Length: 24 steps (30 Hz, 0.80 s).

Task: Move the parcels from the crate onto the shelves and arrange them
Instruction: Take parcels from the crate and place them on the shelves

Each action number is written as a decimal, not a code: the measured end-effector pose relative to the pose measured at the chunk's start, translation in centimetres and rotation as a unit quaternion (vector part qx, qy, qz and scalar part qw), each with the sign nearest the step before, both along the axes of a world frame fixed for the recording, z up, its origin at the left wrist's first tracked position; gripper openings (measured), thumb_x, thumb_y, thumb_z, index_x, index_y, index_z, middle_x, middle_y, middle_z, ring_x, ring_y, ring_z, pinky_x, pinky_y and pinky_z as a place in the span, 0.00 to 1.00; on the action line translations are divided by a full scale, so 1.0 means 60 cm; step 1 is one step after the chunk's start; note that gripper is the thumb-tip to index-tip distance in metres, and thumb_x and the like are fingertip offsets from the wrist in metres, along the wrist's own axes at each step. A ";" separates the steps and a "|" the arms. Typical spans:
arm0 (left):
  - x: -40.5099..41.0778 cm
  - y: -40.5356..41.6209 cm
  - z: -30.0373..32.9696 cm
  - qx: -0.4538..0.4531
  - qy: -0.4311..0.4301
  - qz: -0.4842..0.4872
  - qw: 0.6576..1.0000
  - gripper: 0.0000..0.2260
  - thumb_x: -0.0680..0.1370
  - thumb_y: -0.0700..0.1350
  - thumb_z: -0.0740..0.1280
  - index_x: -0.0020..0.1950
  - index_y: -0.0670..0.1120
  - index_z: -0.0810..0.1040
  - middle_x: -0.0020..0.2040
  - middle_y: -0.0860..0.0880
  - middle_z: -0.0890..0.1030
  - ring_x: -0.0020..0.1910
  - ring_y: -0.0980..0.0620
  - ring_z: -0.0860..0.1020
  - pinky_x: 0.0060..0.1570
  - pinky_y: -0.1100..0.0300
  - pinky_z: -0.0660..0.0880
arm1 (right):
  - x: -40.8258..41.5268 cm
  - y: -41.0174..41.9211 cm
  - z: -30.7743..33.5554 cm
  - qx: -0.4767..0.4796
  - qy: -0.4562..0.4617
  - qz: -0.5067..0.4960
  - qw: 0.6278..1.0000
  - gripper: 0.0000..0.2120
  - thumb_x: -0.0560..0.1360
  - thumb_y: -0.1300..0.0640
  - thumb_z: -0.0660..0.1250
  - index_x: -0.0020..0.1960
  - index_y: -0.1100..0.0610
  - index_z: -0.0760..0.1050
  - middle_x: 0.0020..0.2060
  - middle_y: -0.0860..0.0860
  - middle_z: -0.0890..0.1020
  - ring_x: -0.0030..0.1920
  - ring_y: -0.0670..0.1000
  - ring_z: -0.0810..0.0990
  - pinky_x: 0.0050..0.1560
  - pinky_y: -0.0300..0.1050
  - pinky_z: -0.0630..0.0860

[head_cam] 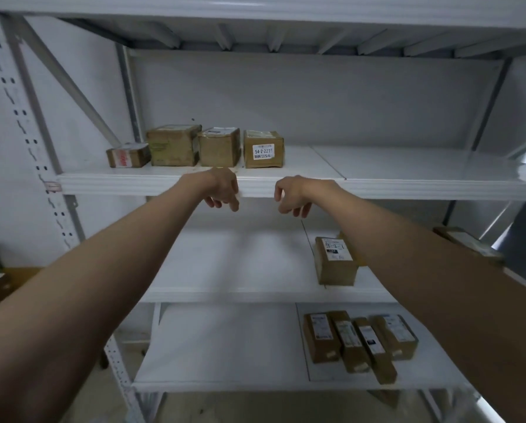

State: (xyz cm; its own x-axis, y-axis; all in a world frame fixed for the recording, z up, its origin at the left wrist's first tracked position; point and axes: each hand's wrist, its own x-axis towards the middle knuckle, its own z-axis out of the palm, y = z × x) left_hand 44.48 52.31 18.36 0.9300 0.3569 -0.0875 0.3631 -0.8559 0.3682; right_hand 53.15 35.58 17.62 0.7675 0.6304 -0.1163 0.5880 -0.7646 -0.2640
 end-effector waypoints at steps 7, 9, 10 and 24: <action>-0.117 -0.022 -0.101 0.004 0.027 0.069 0.997 0.23 0.71 0.45 0.77 0.64 0.45 0.74 0.51 0.45 0.79 0.49 0.46 0.81 0.47 0.55 0.80 | -0.076 -0.011 -0.084 -0.033 0.025 0.094 0.995 0.20 0.77 0.61 0.69 0.66 0.57 0.68 0.54 0.59 0.77 0.50 0.58 0.84 0.49 0.53 0.83; -0.173 -0.030 -0.146 0.014 0.049 0.097 0.994 0.24 0.70 0.48 0.77 0.63 0.47 0.74 0.49 0.48 0.78 0.50 0.46 0.80 0.46 0.56 0.78 | -0.114 -0.006 -0.121 -0.054 0.025 0.129 0.990 0.23 0.75 0.60 0.70 0.67 0.55 0.68 0.53 0.57 0.77 0.48 0.57 0.83 0.49 0.53 0.83; -0.204 -0.035 -0.167 0.029 0.064 0.114 0.991 0.25 0.70 0.51 0.77 0.64 0.48 0.74 0.50 0.49 0.77 0.52 0.46 0.79 0.49 0.55 0.77 | -0.135 0.000 -0.142 -0.066 0.021 0.149 0.986 0.25 0.74 0.58 0.71 0.68 0.53 0.67 0.53 0.56 0.77 0.47 0.57 0.82 0.50 0.53 0.83; -0.814 -0.084 -0.382 0.044 0.143 0.391 0.908 0.27 0.73 0.52 0.73 0.70 0.50 0.69 0.66 0.46 0.72 0.64 0.44 0.73 0.60 0.48 0.73 | -0.645 0.121 -0.359 -0.109 -0.021 0.494 0.863 0.32 0.76 0.53 0.71 0.75 0.52 0.61 0.66 0.56 0.71 0.63 0.59 0.75 0.50 0.52 0.74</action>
State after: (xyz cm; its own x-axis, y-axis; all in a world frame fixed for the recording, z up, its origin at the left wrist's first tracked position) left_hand -4.36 47.29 -4.57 0.3329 0.9161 -0.2235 0.9426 -0.3168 0.1056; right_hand 14.46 42.86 -3.90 -0.1247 0.9461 -0.2991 0.9864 0.0855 -0.1405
